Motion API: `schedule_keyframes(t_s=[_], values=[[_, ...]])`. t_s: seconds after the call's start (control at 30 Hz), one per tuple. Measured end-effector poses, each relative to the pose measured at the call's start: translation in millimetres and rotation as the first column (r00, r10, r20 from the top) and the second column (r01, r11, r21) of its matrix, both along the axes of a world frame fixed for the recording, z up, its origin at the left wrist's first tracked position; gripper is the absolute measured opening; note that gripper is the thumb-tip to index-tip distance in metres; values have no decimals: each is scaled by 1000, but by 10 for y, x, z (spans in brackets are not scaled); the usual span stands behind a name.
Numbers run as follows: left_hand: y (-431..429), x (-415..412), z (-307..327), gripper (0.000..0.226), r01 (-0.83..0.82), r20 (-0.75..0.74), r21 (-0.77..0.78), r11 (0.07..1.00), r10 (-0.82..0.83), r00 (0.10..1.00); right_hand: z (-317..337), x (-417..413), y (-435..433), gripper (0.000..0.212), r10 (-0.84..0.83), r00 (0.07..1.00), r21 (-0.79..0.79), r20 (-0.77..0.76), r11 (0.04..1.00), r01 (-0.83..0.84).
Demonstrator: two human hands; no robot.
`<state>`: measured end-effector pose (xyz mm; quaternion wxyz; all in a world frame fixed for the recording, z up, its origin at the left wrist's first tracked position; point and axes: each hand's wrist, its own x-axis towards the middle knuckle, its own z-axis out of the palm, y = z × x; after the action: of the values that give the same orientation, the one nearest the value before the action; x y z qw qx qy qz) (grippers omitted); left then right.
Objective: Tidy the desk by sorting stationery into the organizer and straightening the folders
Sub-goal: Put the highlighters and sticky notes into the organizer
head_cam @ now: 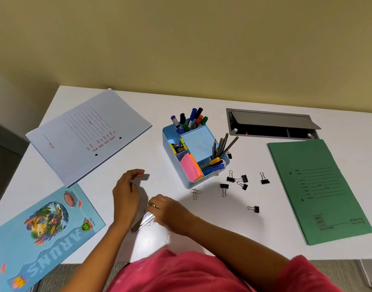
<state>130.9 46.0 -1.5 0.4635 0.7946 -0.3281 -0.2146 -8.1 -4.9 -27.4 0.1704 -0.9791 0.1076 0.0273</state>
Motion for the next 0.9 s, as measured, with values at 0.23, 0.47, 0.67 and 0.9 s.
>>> schedule_keyframes(t_s=[0.23,0.47,0.67,0.9], values=[[-2,56,28,49,-54,-53,-19,998,53,997,240,-117,-122,31,-207,971,287,123,944,165],[-415,134,268,52,55,-102,-57,997,-61,993,790,-179,-557,29,-596,491,329,635,784,526],[-951,128,534,42,193,-15,-51,980,-194,981,957,91,-1013,25,-819,244,528,519,532,662],[-1305,111,551,41,279,65,70,958,-283,957,769,437,-1153,28,-831,349,459,434,537,707]])
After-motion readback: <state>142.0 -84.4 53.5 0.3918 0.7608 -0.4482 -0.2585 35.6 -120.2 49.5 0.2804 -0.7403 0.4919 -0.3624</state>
